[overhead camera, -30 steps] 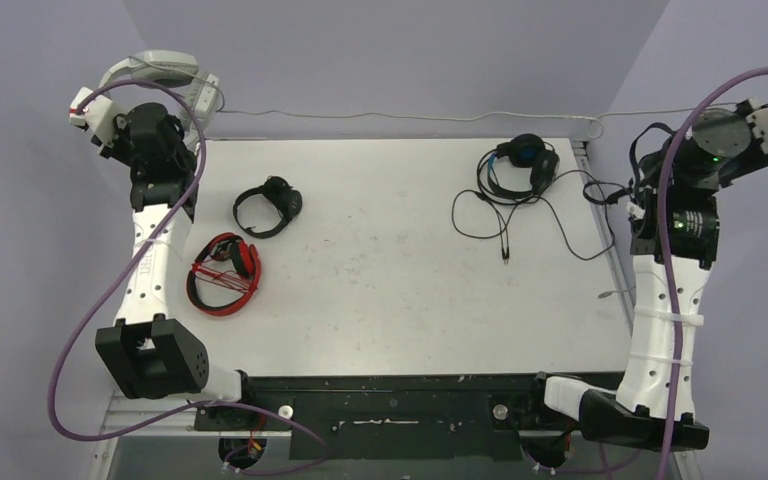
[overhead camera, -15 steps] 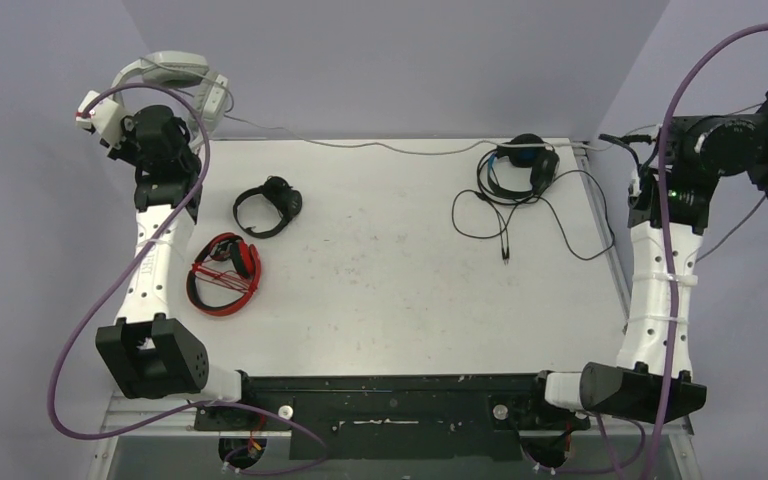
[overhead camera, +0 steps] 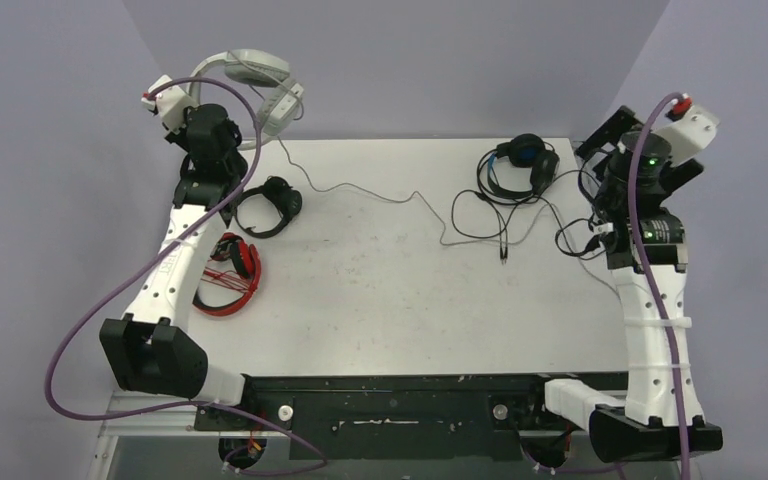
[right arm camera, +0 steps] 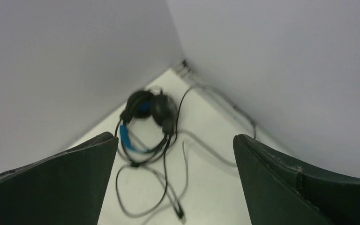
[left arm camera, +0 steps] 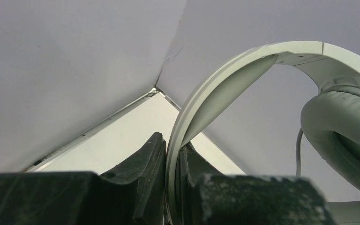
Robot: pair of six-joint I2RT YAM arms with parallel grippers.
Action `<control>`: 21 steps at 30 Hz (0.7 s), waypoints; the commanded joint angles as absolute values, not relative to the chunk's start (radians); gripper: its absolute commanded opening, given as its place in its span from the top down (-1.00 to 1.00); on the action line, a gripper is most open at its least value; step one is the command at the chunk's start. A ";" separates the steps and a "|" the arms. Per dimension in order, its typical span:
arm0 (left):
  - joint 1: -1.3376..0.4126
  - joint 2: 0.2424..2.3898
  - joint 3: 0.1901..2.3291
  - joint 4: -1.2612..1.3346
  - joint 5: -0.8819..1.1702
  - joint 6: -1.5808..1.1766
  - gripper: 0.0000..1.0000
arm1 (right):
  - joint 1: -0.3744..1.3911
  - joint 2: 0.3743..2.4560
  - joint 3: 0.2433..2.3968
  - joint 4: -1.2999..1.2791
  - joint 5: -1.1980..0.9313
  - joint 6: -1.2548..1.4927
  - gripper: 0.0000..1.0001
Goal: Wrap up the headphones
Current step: Wrap the headphones cable around the headphones.
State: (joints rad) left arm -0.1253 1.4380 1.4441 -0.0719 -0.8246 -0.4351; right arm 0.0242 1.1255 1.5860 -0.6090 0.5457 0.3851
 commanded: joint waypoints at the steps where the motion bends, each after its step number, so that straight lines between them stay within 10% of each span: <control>1: -0.156 1.386 1.527 0.025 -0.784 -0.481 1.00 | 0.025 1.098 1.376 -0.678 0.244 0.668 -1.00; 7: -0.201 1.366 1.549 -0.091 -0.632 -0.526 1.00 | 0.112 1.039 0.970 -0.162 -0.513 0.470 -1.00; 14: -0.244 1.308 1.529 -0.206 -0.279 -0.637 1.00 | 0.599 1.229 0.924 0.188 -0.277 0.159 -1.00; 21: -0.274 1.244 1.464 -0.230 -0.010 -0.753 1.00 | 0.718 1.365 0.861 0.451 -0.252 0.050 -1.00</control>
